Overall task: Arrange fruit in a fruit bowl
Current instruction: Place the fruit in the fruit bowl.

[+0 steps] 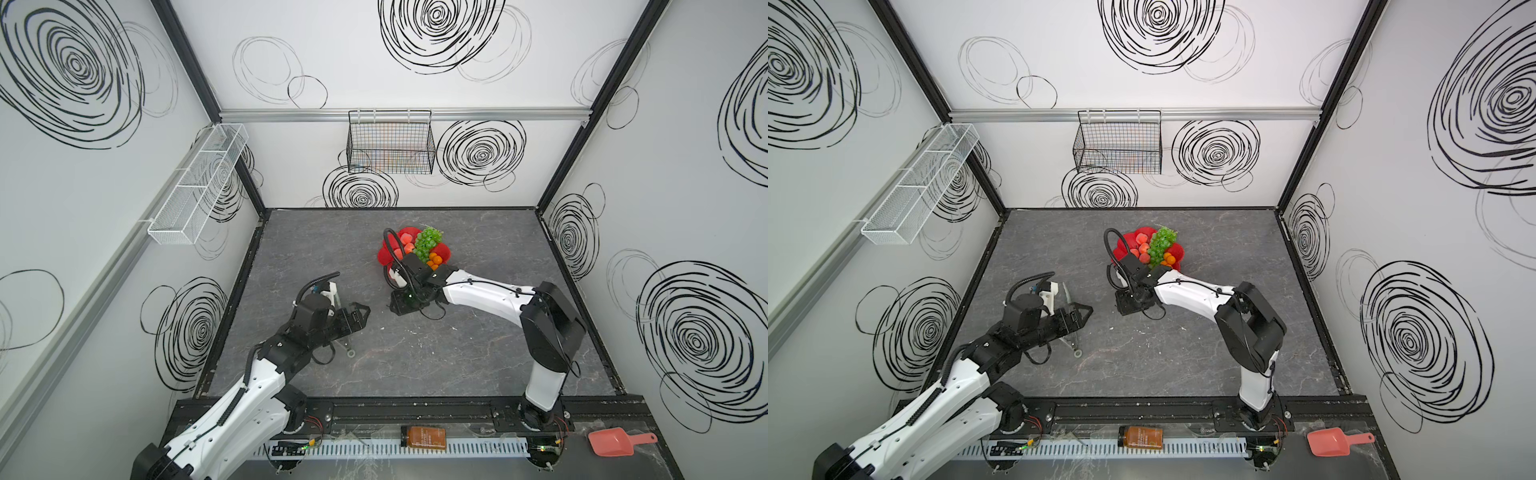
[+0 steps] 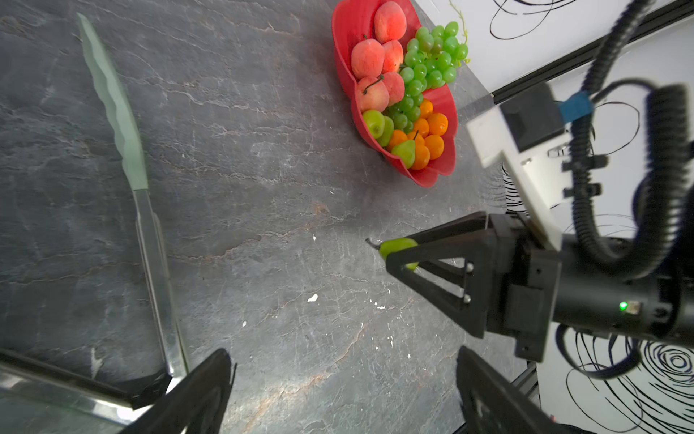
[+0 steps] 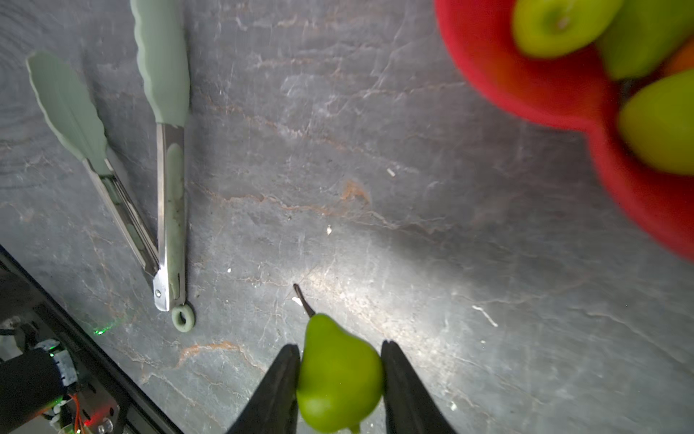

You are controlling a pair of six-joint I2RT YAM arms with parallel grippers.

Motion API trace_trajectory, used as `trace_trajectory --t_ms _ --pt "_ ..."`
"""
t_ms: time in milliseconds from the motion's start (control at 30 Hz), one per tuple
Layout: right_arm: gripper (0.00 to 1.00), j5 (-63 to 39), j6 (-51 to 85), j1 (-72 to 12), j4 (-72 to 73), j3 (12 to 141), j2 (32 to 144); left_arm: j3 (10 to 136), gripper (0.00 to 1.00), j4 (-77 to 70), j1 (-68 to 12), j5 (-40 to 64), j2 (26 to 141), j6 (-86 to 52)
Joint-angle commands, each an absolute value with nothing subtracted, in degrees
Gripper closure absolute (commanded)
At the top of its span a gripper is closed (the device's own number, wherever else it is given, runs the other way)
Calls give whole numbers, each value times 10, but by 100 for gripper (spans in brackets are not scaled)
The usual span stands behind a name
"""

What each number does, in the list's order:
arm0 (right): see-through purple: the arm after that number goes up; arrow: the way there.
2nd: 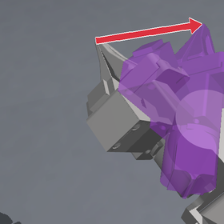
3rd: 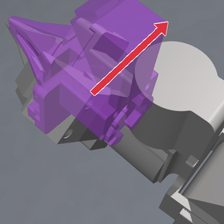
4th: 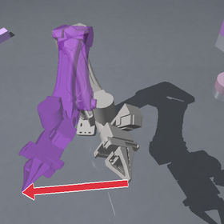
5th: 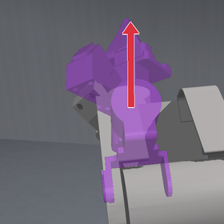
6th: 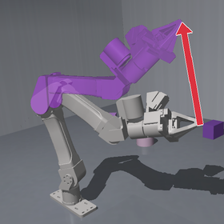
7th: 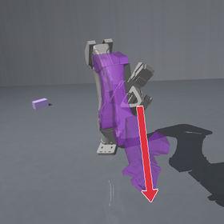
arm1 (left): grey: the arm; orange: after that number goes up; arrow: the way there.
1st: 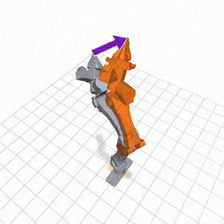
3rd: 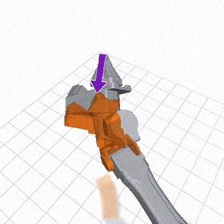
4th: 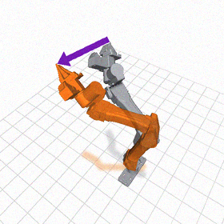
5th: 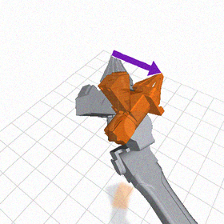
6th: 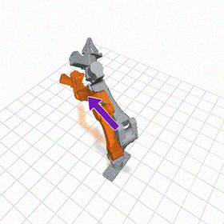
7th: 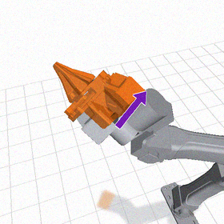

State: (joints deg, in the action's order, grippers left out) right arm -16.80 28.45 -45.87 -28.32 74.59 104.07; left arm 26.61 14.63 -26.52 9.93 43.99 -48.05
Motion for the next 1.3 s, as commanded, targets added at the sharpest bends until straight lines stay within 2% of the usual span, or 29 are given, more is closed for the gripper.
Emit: trace_trajectory --t_ms 0,267,700,1267 --pt "62 -163 277 -435 -289 759 1018 300 4 84 -286 62 465 -491" --pt "61 -144 254 -400 -325 849 1053 357 4 48 -296 51 550 -461" --pt "61 -122 229 -362 -370 994 1179 407 4 3 -271 85 646 -431" --pt "59 -136 226 -341 -379 992 1223 401 4 -6 -258 104 659 -428"
